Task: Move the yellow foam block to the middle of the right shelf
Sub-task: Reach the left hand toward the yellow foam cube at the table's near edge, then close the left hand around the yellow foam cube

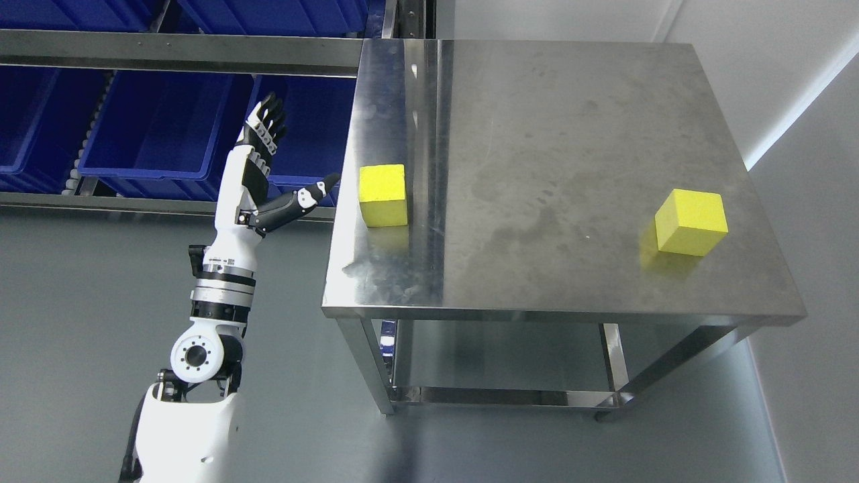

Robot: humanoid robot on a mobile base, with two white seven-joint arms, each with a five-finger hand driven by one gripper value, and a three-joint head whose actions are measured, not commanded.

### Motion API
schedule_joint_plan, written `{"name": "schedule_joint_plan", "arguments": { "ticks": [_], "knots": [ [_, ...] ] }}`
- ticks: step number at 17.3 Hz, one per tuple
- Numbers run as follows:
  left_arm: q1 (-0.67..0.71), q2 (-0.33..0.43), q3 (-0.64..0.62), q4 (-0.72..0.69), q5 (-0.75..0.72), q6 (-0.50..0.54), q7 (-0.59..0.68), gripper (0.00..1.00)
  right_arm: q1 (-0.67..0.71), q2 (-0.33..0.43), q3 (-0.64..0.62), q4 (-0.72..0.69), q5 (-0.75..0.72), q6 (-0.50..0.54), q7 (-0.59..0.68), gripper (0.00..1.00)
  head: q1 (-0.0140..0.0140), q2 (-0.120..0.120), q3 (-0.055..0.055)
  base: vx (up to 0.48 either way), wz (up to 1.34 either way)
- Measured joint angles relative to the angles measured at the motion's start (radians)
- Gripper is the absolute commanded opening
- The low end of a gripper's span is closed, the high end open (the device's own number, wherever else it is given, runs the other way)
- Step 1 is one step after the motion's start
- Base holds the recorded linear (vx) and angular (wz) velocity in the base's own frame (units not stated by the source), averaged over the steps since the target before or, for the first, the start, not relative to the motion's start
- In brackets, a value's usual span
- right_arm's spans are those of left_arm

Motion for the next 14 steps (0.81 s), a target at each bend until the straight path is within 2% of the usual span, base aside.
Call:
{"name": "schedule_joint_plan", "arguments": {
  "ticks": [3,7,14],
  "knots": [
    [0.020,0.047,-0.001,0.001,0.005,-0.077,-0.122,1.00,0.000,0.000,0.000,0.000,0.000,0.000,0.000,1.00,0.0000,0.000,0.000,0.000,0.00],
    [0.035,0.110,0.001,0.019,0.003,-0.113,-0.305,1.00,0.000,0.000,0.000,0.000,0.000,0.000,0.000,1.00,0.0000,0.000,0.000,0.000,0.00],
    [-0.029,0.163,0.008,0.106,-0.054,-0.079,-0.347,0.98,0.000,0.000,0.000,0.000,0.000,0.000,0.000,1.00,0.0000,0.000,0.000,0.000,0.00]
  ]
}}
